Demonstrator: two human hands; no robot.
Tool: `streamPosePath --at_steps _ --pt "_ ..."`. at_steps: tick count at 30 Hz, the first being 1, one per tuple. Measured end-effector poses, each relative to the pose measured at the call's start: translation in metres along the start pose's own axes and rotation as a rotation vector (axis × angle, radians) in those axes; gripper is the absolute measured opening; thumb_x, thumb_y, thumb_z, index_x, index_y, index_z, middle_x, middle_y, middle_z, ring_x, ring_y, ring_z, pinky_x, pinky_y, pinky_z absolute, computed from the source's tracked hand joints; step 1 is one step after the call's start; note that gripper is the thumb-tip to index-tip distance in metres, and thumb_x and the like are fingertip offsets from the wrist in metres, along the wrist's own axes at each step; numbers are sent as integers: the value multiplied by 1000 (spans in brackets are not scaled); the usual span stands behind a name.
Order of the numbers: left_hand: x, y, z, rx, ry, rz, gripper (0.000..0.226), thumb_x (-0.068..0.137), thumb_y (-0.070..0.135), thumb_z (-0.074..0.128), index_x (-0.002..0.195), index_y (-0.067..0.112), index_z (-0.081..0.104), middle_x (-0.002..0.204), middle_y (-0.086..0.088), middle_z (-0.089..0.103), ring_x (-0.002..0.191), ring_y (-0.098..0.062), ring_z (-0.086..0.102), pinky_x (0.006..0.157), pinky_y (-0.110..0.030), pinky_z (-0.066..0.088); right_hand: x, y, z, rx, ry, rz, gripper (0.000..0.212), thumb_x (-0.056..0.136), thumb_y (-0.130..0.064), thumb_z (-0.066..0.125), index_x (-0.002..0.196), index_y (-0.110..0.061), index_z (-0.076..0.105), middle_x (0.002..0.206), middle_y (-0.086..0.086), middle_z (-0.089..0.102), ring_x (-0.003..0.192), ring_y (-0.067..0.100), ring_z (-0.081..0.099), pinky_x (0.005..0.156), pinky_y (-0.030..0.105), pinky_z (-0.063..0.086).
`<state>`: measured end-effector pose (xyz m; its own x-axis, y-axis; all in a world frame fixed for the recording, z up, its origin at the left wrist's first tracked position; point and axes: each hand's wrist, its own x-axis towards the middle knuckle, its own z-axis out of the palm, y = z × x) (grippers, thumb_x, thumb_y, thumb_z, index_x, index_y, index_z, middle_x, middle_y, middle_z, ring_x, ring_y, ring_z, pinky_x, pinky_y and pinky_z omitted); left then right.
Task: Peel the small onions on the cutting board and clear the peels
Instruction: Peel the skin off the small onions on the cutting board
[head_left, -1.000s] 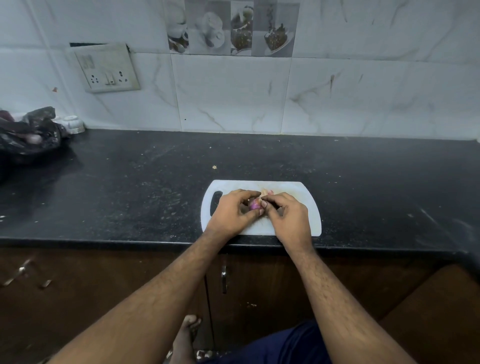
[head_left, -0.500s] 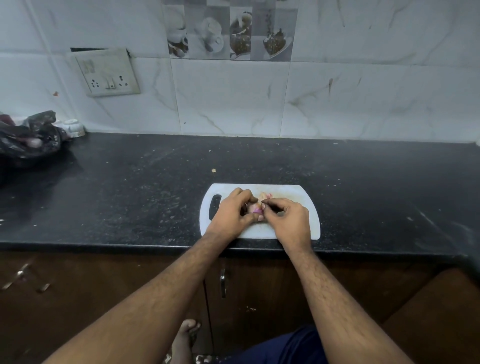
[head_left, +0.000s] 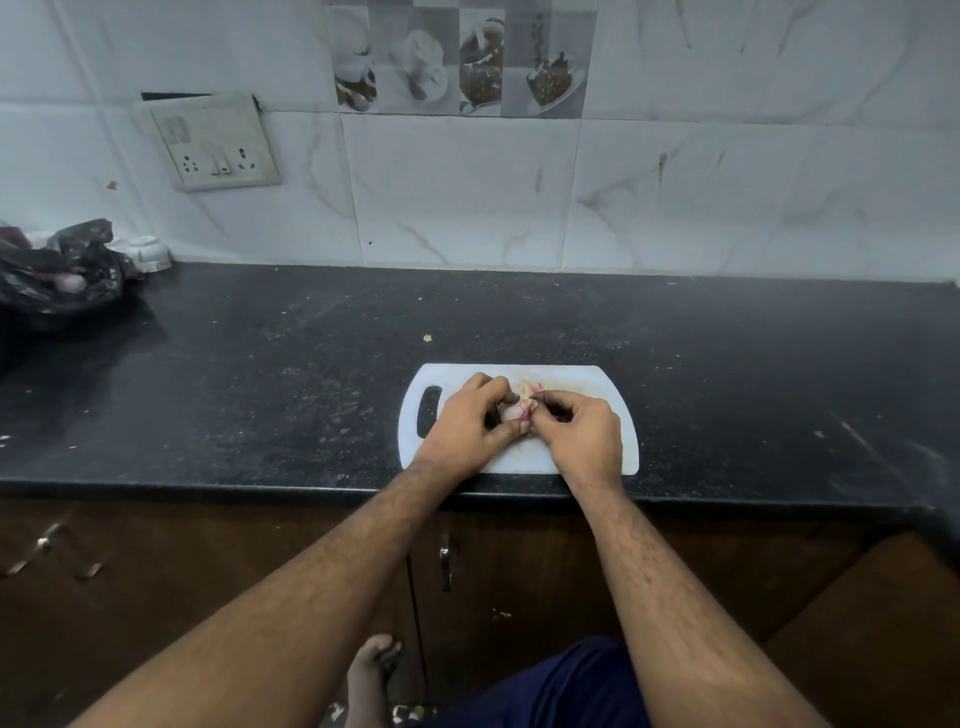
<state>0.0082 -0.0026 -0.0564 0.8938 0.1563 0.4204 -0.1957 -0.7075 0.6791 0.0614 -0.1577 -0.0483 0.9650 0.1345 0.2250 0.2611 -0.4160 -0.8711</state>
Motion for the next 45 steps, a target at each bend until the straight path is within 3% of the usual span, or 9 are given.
streamPosePath --at_steps 3,9,13,17,20,23,30,41,45 --pt "0 2 0 6 7 2 24 90 30 77 89 28 53 101 -1 60 88 -16 61 73 -17 43 2 -1 1 -25 -3 28 23 87 -39 76 107 -30 79 97 -17 77 87 2 67 76 28 54" --pt "-4 2 -4 25 18 27 25 89 29 78 89 23 53 96 3 58 81 -5 56 68 -6 38 5 -3 5 -151 -25 7 18 91 -34 71 106 -28 79 95 -13 77 83 8 66 71 28 49" --pt "-3 -1 -3 -44 48 -23 17 94 28 72 101 19 60 96 5 68 84 -6 61 72 -12 41 5 1 4 -73 -25 -23 19 96 -31 67 112 -25 75 95 -14 74 88 7 67 76 29 53" --pt "-3 0 -5 -88 32 -90 20 101 21 63 120 16 59 109 4 72 99 -11 66 85 -16 46 2 2 4 -68 44 -27 23 103 -25 55 120 -21 71 109 -7 75 98 11 65 80 26 48" --pt "-2 -2 -5 -96 24 -116 27 102 19 60 129 14 58 118 2 70 110 -10 65 91 -11 43 -1 -1 6 -146 -12 -79 27 105 -40 49 119 -28 69 107 -12 74 91 9 63 75 28 44" --pt "-2 -4 -5 -77 12 -89 30 103 19 58 133 15 58 122 4 70 114 -9 64 90 -2 39 0 1 5 -70 -70 -139 24 95 -48 65 113 -33 71 106 -19 71 87 -2 63 78 29 52" --pt "-3 -3 -5 -80 -36 -25 25 104 16 56 128 18 61 115 8 72 109 -4 66 93 -10 45 4 7 7 66 -39 -126 10 87 -28 80 96 -28 79 94 -16 76 89 0 68 82 33 59" --pt "-2 -2 -9 -128 -63 -67 24 104 20 59 127 22 62 117 13 72 111 2 65 98 -15 47 -5 1 5 -42 0 -190 16 94 -26 72 109 -21 76 104 -12 73 92 7 66 82 35 57" --pt "-3 0 -7 -181 -60 -56 26 96 26 72 120 21 63 112 10 71 103 -2 68 92 -15 52 -4 -1 5 -131 -33 -162 19 98 -28 64 114 -21 71 108 -10 71 91 8 62 82 32 54"
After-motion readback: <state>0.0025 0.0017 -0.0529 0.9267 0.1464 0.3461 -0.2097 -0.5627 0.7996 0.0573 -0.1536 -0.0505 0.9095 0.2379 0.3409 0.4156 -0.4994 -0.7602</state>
